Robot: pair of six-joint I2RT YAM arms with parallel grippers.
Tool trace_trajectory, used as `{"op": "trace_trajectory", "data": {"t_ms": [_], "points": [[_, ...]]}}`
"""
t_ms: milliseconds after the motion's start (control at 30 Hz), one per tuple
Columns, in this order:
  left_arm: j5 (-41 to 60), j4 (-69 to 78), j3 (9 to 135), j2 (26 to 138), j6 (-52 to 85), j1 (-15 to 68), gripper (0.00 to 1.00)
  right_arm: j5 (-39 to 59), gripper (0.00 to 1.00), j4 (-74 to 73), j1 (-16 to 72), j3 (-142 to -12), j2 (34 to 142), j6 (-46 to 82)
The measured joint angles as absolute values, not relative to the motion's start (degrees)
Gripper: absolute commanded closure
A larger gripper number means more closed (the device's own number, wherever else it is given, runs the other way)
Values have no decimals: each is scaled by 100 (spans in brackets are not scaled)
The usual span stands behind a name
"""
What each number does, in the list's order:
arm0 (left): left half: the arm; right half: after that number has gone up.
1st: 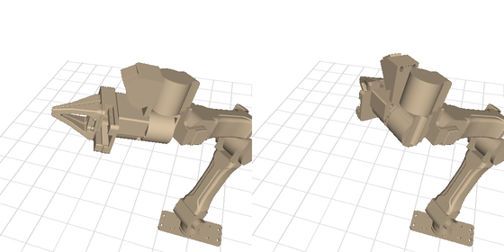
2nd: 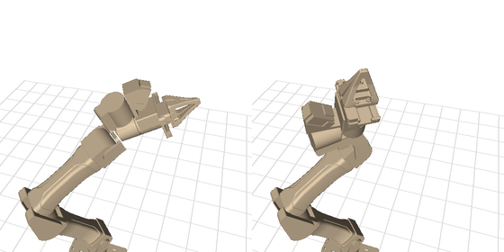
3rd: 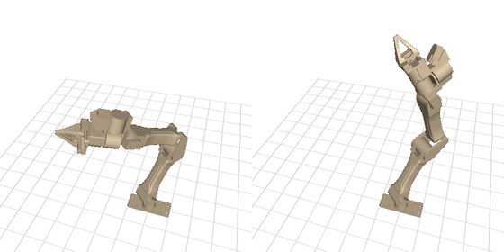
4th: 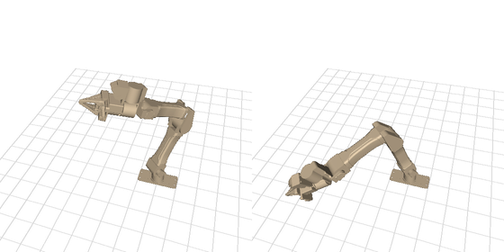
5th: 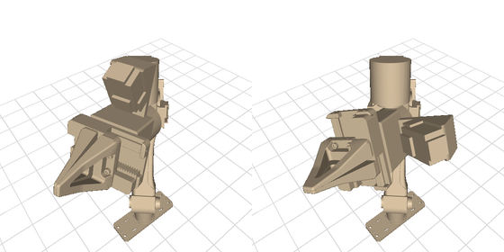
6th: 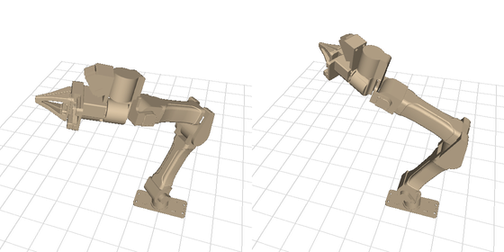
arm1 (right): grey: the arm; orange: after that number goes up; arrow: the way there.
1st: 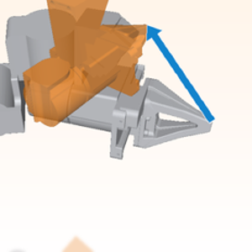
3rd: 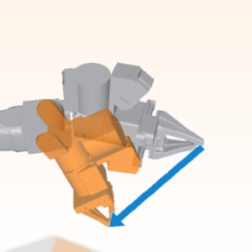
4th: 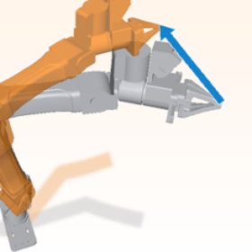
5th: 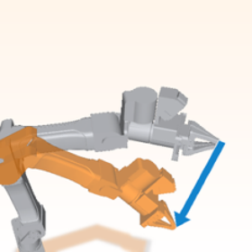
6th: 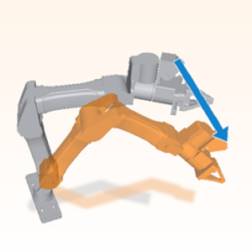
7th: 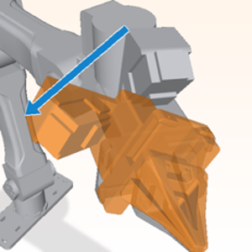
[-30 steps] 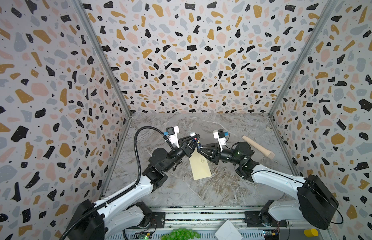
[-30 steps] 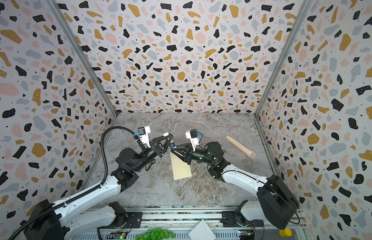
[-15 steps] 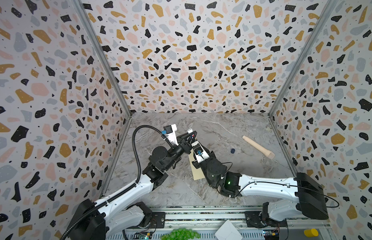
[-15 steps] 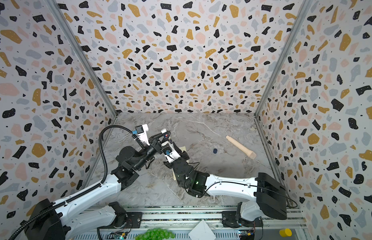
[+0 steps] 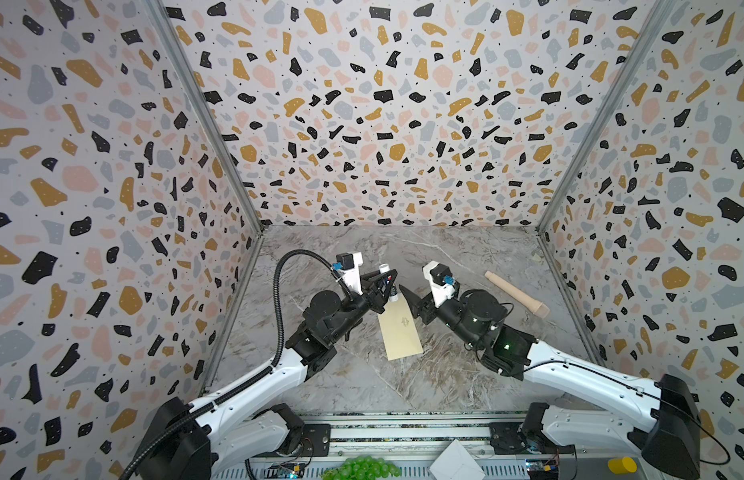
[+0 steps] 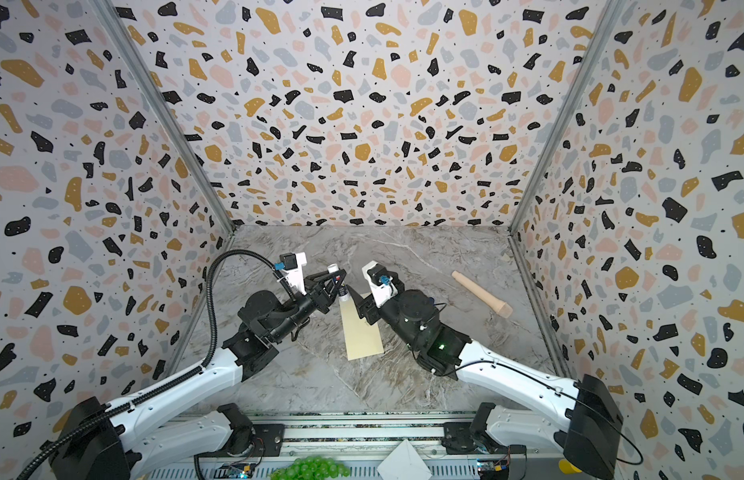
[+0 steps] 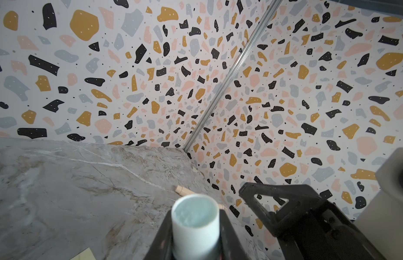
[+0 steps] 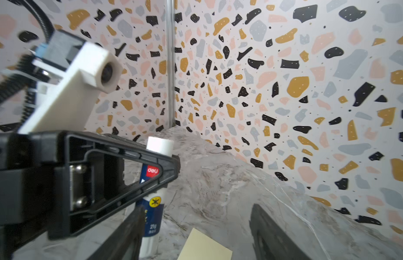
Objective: Place the letter into the envelope and seal it
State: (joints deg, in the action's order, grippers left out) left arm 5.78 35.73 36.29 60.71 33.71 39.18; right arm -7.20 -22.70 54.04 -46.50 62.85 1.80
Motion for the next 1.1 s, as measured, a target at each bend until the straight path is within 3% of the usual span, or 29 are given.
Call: {"op": "trace_trajectory", "data": {"t_ms": [267, 433, 733, 1100], "points": [[1433, 3444, 3802, 6045, 2851, 3918, 100, 2255, 24, -1798, 4259, -4628, 6093, 987], [1957, 3365, 3935, 6025, 2388, 3920, 100, 3411, 24, -1610, 3629, -4646, 5979, 1330], [1824, 2961, 3887, 5896, 1269, 3968, 100, 4034, 24, -952, 3529, -5437, 5931, 1369], [1656, 2958, 3787, 5861, 250, 4154, 100, 3848, 24, -148, 3548, -5741, 6139, 1345]]}}
